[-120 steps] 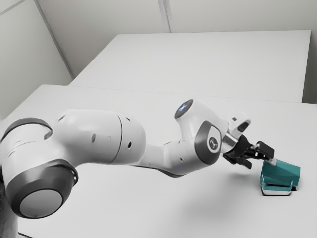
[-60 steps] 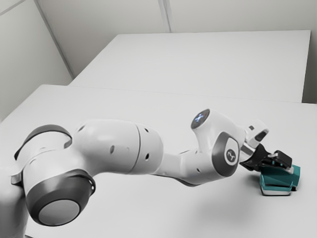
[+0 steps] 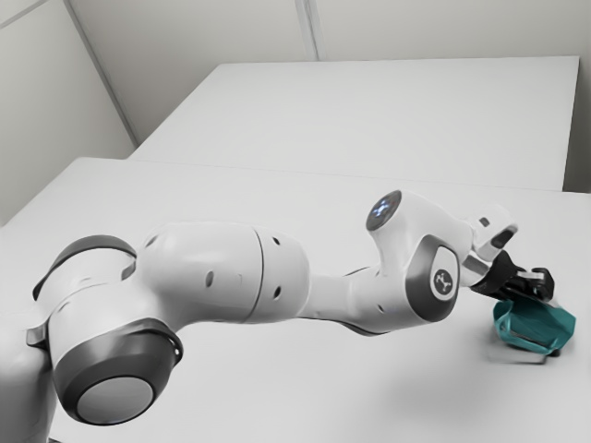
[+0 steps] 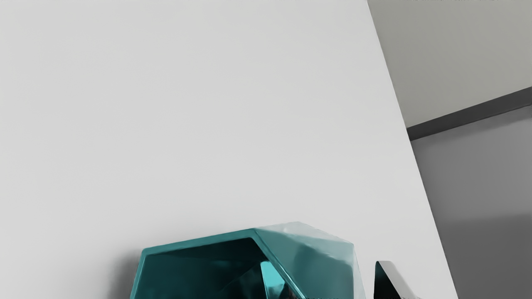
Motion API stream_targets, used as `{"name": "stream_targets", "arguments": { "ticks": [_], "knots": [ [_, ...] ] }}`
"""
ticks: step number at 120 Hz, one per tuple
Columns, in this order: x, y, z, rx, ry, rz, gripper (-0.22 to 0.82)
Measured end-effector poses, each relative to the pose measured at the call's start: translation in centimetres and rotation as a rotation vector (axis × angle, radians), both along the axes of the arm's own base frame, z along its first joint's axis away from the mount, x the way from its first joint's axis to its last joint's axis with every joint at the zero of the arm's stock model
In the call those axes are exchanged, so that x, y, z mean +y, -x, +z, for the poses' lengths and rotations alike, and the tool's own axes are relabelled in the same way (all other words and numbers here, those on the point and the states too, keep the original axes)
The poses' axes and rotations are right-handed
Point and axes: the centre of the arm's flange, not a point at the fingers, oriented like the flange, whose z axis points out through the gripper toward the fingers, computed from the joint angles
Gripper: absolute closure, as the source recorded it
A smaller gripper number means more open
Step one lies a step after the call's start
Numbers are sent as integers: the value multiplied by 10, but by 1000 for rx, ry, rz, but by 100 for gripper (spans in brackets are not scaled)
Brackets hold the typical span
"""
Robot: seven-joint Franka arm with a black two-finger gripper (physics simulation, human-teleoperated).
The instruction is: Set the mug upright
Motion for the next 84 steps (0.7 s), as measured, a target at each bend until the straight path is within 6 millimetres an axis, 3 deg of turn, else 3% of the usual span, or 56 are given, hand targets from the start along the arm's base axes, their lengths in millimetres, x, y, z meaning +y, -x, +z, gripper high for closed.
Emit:
{"name": "stream_targets", "arguments": {
  "ticks": [18, 37, 48, 61, 75, 84],
  "knots": [
    [-7, -1, 7, -19, 4, -10, 70],
    [-10, -2, 12, -40, -20, -27, 73],
    [1, -4, 31, -36, -23, -25, 75],
    [52, -22, 72, -17, -60, -20, 77],
    [136, -57, 108, 8, -182, -9, 78],
    [185, -67, 126, 39, -272, -10, 78]
  ]
}}
